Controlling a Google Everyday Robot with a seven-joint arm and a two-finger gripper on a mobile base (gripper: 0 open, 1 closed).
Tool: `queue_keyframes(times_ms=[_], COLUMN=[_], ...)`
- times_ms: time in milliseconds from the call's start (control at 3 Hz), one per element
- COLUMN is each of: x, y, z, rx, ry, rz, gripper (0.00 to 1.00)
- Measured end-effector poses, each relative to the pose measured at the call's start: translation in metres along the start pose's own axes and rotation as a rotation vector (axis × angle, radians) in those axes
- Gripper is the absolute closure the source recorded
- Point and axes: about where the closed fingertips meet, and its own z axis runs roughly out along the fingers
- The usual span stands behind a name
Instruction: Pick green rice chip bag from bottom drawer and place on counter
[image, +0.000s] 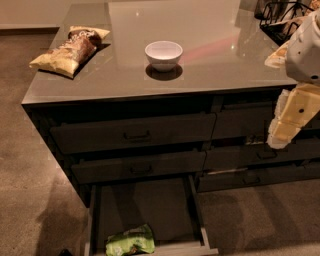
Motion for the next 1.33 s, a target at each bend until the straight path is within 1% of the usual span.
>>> queue_keyframes(times_ms=[333, 667, 1000, 1333], x=[0.0, -0.007, -0.014, -0.013], y=[0.001, 0.012, 0.054, 0.055], z=[0.004, 0.071, 0.163, 0.166], rx=[-0.006, -0.1, -0.179, -0.17], ry=[-0.002, -0.03, -0.106, -0.1], rz=[-0.002, -0.033, -0.109, -0.1], gripper=[0.0, 0.0, 0.0, 0.0])
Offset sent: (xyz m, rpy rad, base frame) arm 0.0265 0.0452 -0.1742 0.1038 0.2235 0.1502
